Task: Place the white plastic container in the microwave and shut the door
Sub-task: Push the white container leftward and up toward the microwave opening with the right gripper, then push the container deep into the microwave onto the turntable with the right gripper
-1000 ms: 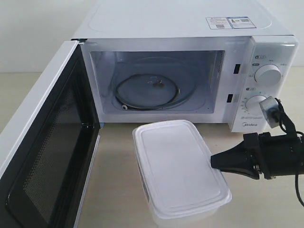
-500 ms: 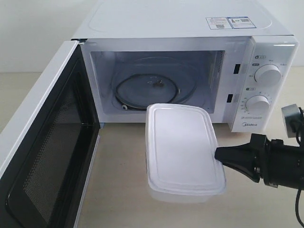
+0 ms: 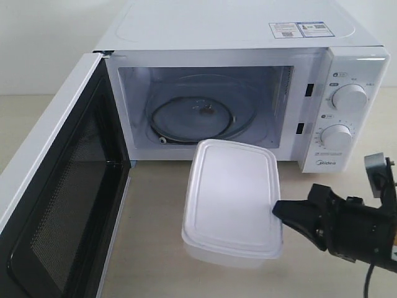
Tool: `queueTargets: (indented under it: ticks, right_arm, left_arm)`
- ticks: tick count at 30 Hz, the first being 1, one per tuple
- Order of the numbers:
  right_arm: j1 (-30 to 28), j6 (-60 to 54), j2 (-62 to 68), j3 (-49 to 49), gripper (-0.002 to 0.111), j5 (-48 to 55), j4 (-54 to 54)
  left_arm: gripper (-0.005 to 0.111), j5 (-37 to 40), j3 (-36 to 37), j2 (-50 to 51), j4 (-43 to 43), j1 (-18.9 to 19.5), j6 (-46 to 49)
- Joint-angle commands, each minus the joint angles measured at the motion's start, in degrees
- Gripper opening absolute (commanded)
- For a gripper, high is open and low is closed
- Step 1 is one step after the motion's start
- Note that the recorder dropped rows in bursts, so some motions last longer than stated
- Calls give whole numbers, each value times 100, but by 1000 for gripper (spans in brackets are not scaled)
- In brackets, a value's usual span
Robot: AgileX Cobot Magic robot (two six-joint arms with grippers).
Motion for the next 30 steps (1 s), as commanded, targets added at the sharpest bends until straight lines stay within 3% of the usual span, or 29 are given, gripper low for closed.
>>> queueTargets:
  ticks: [1, 5, 11, 14, 20, 25, 30]
  right_arm:
    - [1036, -154, -21, 14, 0, -154, 1686]
    - [2105, -196, -21, -136, 0, -154, 3337]
    - [3075, -283, -21, -1033, 0, -101, 4398]
    - [3200, -283, -21, -1565, 0, 994, 4699]
    - [3186, -812, -21, -2542, 0, 2035, 4894]
    - [3186, -2028, -21, -3301, 0, 3199, 5717]
    - [3174, -3299, -21, -3741, 0, 3400, 6825]
  left_arm:
    - [4, -2, 23, -15, 0, 20, -48]
    - [4, -2, 23, -15, 0, 20, -48]
    - [4, -2, 23, -15, 0, 20, -48]
    - [4, -2, 23, -15, 0, 20, -48]
    - [4, -2, 23, -15, 0, 20, -48]
    - [4, -2, 23, -15, 0, 20, -48]
    - [4, -2, 23, -15, 0, 20, -48]
